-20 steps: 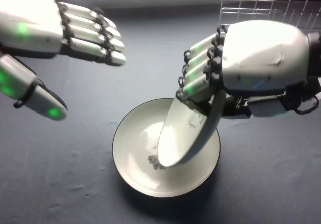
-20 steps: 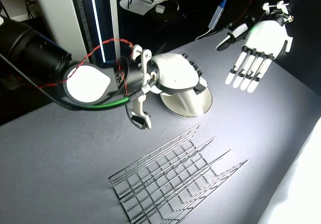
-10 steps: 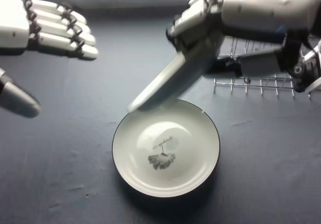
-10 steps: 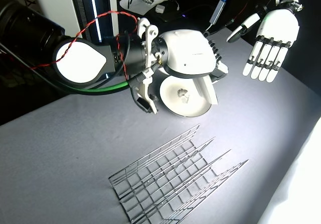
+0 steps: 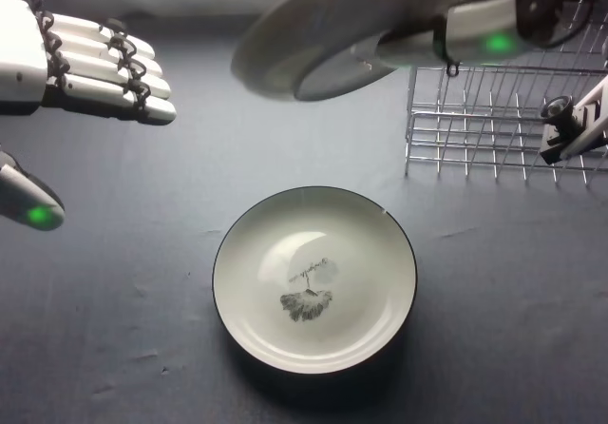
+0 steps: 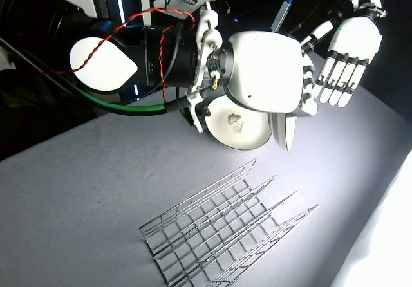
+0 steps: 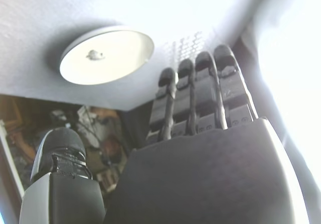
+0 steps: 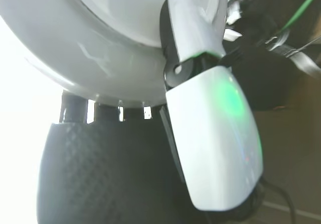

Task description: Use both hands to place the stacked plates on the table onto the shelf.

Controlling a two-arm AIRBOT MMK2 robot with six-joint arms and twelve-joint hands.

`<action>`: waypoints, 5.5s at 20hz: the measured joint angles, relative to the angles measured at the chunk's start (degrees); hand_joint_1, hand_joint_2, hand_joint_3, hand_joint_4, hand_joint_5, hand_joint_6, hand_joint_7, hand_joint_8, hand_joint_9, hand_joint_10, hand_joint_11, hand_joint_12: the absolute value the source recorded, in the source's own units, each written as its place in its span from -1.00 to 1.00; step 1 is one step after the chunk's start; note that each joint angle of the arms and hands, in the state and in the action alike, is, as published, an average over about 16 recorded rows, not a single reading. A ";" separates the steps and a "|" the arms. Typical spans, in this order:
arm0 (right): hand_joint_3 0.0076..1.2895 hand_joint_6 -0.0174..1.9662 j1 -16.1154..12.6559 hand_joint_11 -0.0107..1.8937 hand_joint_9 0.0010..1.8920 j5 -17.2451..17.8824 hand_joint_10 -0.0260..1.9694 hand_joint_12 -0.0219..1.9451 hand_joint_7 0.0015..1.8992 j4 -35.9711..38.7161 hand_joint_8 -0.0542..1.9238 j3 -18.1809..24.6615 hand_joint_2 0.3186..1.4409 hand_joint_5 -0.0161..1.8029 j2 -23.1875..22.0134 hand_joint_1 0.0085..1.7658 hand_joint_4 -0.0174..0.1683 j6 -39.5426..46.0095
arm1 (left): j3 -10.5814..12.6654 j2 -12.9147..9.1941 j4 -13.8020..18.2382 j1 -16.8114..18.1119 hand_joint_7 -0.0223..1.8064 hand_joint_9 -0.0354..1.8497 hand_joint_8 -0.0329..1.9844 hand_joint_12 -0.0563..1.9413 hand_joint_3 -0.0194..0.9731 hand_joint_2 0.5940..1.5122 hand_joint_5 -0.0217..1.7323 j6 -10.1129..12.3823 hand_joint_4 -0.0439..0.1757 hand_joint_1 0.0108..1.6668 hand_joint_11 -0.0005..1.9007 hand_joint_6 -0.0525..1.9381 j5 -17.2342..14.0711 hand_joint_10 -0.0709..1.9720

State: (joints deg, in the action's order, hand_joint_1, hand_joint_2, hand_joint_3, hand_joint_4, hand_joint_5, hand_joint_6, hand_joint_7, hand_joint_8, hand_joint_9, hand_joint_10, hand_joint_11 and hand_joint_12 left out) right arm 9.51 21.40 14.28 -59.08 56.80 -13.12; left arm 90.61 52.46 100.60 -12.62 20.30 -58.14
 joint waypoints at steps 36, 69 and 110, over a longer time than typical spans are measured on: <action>-0.99 0.30 -3.33 -0.22 -0.14 -8.25 0.33 0.61 -0.10 -17.47 0.17 -4.90 0.38 -0.13 -5.25 0.54 -0.89 -0.21 | -1.81 0.69 3.29 1.72 -0.89 -0.91 -0.96 -0.85 -0.92 -0.04 -0.86 -8.02 -0.62 -0.99 -0.98 -0.94 4.39 -0.92; -0.99 -0.05 16.25 -0.59 -0.48 1.87 -0.02 0.46 -0.39 -14.33 -0.27 -11.22 0.41 -0.41 -7.05 0.34 -0.86 0.60 | -15.97 3.35 -3.91 -14.31 -0.89 -0.91 -0.96 -0.82 -0.92 -0.01 -0.87 -8.60 -0.62 -0.99 -0.98 -0.94 13.74 -0.92; -0.98 -0.99 12.35 -0.97 -0.98 20.99 -0.96 -0.97 -0.99 44.32 -0.95 -5.59 -0.40 -0.96 -5.66 -0.66 -0.77 -0.76 | -13.84 5.23 -9.57 -24.41 -0.97 -0.99 -0.98 -0.92 -0.92 0.01 -0.98 -7.18 -0.67 -0.99 -0.97 -0.99 17.62 -0.98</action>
State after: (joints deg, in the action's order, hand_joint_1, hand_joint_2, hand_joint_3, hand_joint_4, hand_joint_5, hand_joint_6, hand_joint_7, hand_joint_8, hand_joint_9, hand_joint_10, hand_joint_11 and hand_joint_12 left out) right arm 21.86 42.39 58.60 -64.67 51.14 -13.88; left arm 76.77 57.68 91.04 -37.03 13.12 -40.52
